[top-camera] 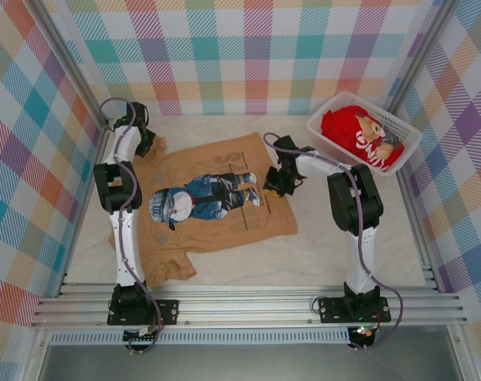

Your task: Fold and stack the t-shirts

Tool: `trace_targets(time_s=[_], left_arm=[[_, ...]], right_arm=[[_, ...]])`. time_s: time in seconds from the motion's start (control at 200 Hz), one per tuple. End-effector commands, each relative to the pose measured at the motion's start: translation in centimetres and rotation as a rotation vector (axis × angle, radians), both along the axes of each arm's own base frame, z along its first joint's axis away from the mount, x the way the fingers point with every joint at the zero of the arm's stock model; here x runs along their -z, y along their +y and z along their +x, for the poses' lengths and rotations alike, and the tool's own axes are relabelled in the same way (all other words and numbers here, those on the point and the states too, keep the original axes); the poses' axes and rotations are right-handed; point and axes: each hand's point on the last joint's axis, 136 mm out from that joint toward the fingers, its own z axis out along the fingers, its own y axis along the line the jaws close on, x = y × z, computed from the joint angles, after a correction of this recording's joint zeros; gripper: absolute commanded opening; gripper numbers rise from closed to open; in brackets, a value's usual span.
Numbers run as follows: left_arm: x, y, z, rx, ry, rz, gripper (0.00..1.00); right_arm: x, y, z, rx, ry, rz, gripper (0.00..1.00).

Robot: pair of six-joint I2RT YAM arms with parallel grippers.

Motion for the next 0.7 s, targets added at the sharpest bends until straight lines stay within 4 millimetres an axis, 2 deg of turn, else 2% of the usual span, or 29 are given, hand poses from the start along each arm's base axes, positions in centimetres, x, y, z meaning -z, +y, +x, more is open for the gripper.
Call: trace_targets(time_s=[0.0,0.045,0.105,0.21,0.31,0.41,0.515,0.7], left_arm=[[2.6,3.6,-5.7,-0.142,0.216,0.029,0.14],[2.5,4.0,-6.0,-0.150,0.215,0.021,0.16],[1.4,3.7,-5.0,-0.117,0.165,0.011,0.25],[-2.7,3.2,-3.7,-0.079,0.084,0.058,0.48],[-7.3,3.1,-4.4,-0.089,0.053,0.153,0.59],[-9.5,1.7,-5.0,-0.060,0.032,0.179,0.62],[-9.0,-0.6,-6.0,-0.011,0.047,0.126,0.58],[-4.7,-3.9,-9.0,0.038,0.135,-0.049,0.50]], right_arm=[[0.9,-1.3,-1.8,0.012,0.069,-0.053,0.24],[0.6,-1.2,-1.5,0.007,0.057,-0.048,0.25],[-0.3,-0.7,-1.0,-0.014,0.023,-0.047,0.25],[-2.0,-0.1,0.1,-0.061,-0.056,-0.056,0.26],[-3.7,0.5,1.4,-0.087,-0.144,-0.048,0.27],[-4.5,1.5,3.0,-0.104,-0.194,-0.023,0.29],[-4.6,3.0,5.3,-0.111,-0.224,0.016,0.30],[-4.7,5.4,9.9,-0.103,-0.291,0.065,0.32]])
